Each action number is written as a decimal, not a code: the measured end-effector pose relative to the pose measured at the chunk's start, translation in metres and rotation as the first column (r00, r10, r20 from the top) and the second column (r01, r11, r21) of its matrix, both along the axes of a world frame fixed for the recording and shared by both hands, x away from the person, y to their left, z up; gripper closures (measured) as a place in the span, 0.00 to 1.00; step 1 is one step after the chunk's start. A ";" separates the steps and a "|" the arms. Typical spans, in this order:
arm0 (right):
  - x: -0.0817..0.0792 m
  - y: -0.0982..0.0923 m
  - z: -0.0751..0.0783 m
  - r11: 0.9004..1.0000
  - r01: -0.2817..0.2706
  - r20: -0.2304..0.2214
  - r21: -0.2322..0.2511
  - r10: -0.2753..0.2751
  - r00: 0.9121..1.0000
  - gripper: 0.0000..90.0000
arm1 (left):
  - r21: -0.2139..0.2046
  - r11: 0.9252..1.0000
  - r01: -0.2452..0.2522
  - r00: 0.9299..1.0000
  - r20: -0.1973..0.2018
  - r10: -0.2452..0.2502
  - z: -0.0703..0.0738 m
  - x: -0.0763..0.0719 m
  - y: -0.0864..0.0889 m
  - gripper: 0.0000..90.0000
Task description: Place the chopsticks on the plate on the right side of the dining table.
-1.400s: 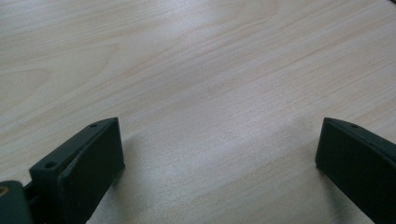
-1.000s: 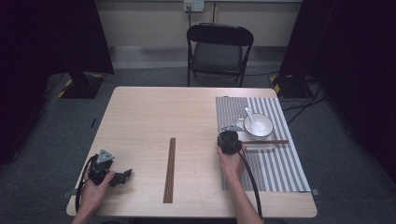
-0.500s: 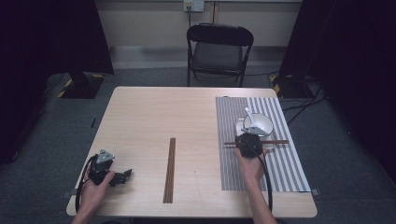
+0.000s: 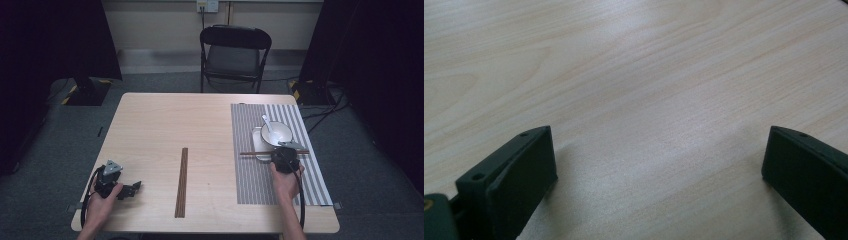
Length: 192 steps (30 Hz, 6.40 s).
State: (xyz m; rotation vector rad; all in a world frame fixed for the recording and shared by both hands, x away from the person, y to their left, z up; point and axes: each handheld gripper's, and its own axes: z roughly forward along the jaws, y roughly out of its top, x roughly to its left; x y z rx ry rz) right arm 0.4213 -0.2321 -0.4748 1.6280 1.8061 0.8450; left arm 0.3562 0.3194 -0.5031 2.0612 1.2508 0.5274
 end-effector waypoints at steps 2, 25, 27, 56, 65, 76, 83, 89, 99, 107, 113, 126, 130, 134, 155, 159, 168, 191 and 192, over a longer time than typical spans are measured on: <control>0.001 -0.002 -0.002 1.000 0.005 -0.002 -0.002 -0.005 1.000 0.95 | -0.001 1.000 0.000 1.000 0.000 0.000 0.000 0.000 0.000 0.00; -0.001 -0.024 -0.008 0.998 0.064 -0.001 -0.015 -0.064 0.998 0.94 | 0.000 1.000 0.000 1.000 0.000 0.000 0.000 0.000 0.000 0.00; -0.001 -0.026 -0.008 0.997 0.068 0.000 -0.021 -0.068 0.998 0.94 | -0.001 1.000 0.000 1.000 0.000 0.000 0.000 0.000 0.000 0.00; -0.004 0.097 0.001 0.971 -0.239 0.031 0.027 0.238 0.971 0.94 | -0.001 1.000 0.000 1.000 0.000 0.000 0.000 0.000 0.000 0.00; 0.005 0.122 -0.010 0.962 -0.272 0.006 0.024 0.272 0.962 0.93 | -0.001 1.000 0.000 1.000 0.001 0.000 0.000 0.000 0.000 0.00; 0.011 0.118 -0.017 0.970 -0.243 -0.011 0.020 0.243 0.970 0.93 | -0.002 1.000 0.000 1.000 0.000 0.000 0.000 0.000 0.000 0.00; 0.012 0.116 -0.017 0.972 -0.234 -0.014 0.020 0.235 0.972 0.93 | -0.001 1.000 -0.001 1.000 0.001 0.001 0.000 0.000 0.000 0.00; 0.012 0.115 -0.016 0.972 -0.233 -0.010 0.013 0.233 0.972 0.93 | -0.001 1.000 0.000 1.000 0.001 0.000 0.000 0.000 0.000 0.00; 0.013 0.112 -0.017 0.976 -0.219 -0.015 0.012 0.219 0.976 0.93 | -0.002 1.000 0.000 1.000 0.001 0.000 0.000 0.000 0.000 0.00; 0.012 0.108 -0.016 0.978 -0.209 -0.013 0.007 0.209 0.978 0.93 | -0.001 1.000 0.000 1.000 0.001 0.000 0.000 0.000 0.000 0.00; 0.010 0.110 -0.015 0.974 -0.225 -0.006 0.014 0.225 0.974 0.92 | -0.001 1.000 0.000 1.000 0.001 0.000 0.000 0.000 0.000 0.00; 0.020 0.118 -0.017 0.972 -0.232 -0.008 0.038 0.232 0.973 0.92 | -0.001 1.000 0.000 1.000 0.000 0.000 0.000 0.000 0.000 0.00; 0.024 0.122 -0.014 0.972 -0.232 0.001 0.035 0.232 0.973 0.92 | -0.001 1.000 -0.001 1.000 0.000 0.001 0.000 0.000 0.000 0.00; 0.028 0.120 -0.016 0.975 -0.219 -0.005 0.039 0.220 0.976 0.92 | -0.003 1.000 -0.001 1.000 0.001 0.001 0.000 0.000 0.000 0.00; 0.028 0.117 -0.017 0.979 -0.201 -0.010 0.039 0.201 0.979 0.91 | -0.005 1.000 -0.002 1.000 0.001 0.002 0.000 0.000 0.000 0.00; 0.026 0.119 -0.015 0.976 -0.214 -0.008 0.034 0.214 0.977 0.91 | -0.003 1.000 -0.002 1.000 0.001 0.002 0.000 0.000 0.000 0.00; 0.016 0.103 0.003 0.975 -0.220 0.031 0.031 0.219 0.975 0.86 | -0.005 1.000 -0.002 1.000 0.001 0.002 0.000 0.000 0.000 0.00; -0.016 0.024 0.014 0.995 -0.103 0.053 0.003 0.103 0.993 0.86 | -0.002 1.000 -0.001 1.000 0.001 0.001 0.000 0.000 0.000 0.00; -0.016 0.020 0.014 0.996 -0.094 0.050 0.001 0.094 0.994 0.86 | -0.001 1.000 -0.001 1.000 0.001 0.001 0.000 0.000 0.000 0.00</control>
